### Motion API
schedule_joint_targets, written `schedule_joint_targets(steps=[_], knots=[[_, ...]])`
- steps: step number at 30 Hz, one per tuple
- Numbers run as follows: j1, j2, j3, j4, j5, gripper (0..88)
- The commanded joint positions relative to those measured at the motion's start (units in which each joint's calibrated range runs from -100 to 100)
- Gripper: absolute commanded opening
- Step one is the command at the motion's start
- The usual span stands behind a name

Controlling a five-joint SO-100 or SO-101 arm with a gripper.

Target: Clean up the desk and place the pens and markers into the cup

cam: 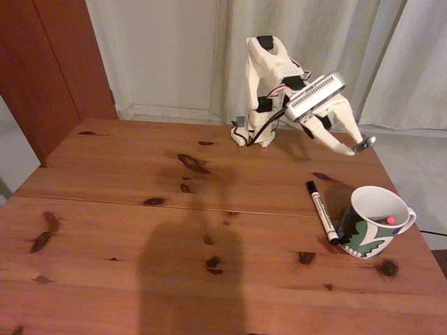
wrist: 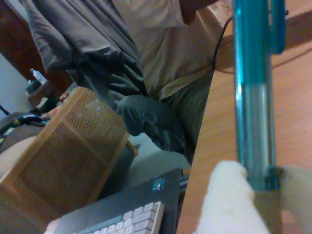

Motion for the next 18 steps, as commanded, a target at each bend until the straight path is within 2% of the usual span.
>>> schedule_joint_targets(steps=[1,7,18], knots=[[-0.4,3.1,-3.5,-5.0,-0.4,0.5],[-0.3,10.4,-7.0,-10.2,-0.1,0.5],[-0.3,19.2,-14.3,-11.0,-0.2,0.5]])
